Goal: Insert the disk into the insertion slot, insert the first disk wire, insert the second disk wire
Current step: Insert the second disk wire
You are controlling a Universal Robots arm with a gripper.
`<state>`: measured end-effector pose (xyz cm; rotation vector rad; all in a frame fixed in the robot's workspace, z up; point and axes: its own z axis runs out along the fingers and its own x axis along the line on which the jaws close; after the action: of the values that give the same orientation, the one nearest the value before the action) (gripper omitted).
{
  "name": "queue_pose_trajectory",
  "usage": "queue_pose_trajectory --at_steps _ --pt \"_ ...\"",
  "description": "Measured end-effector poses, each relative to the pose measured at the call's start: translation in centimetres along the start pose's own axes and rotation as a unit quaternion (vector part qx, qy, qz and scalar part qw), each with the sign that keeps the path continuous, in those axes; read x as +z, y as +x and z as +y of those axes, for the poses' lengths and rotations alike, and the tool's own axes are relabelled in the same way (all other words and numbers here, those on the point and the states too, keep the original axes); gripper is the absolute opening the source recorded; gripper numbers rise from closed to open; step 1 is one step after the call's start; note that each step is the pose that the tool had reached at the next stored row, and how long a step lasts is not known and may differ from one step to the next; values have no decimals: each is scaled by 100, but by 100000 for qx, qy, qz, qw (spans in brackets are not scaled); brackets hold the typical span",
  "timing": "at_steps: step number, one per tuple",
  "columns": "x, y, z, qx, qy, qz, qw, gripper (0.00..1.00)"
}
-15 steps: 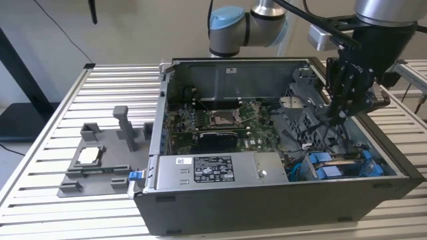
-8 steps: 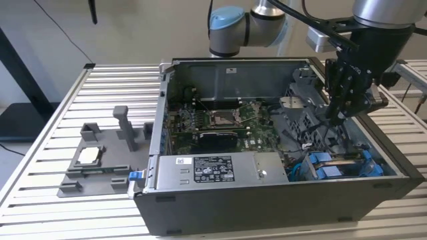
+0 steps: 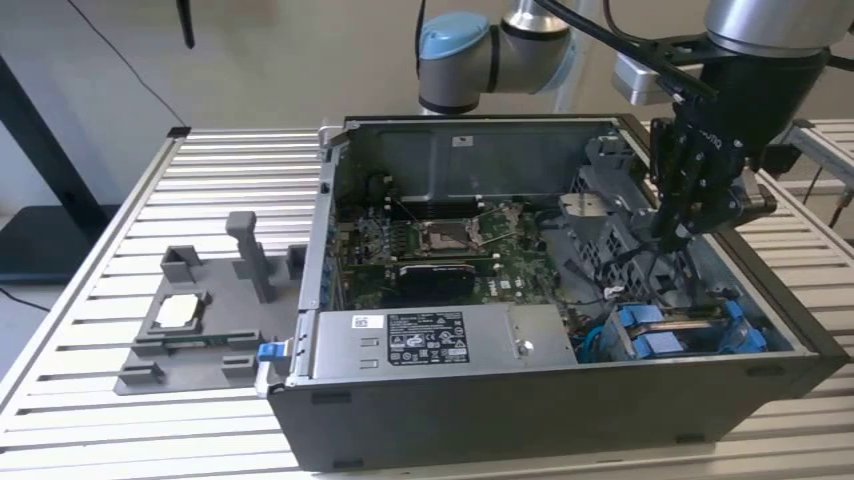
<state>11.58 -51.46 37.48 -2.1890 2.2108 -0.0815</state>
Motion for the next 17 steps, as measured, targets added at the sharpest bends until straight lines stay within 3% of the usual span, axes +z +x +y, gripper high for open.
queue_pose_trajectory --at_steps 2,4,12,17 --pt "0 0 0 -1 0 2 100000 26" --pt "0 0 0 -2 2 4 100000 16" --pt "-1 9 0 -4 1 31 100000 16" --pt "4 156 -1 3 3 -5 100000 16"
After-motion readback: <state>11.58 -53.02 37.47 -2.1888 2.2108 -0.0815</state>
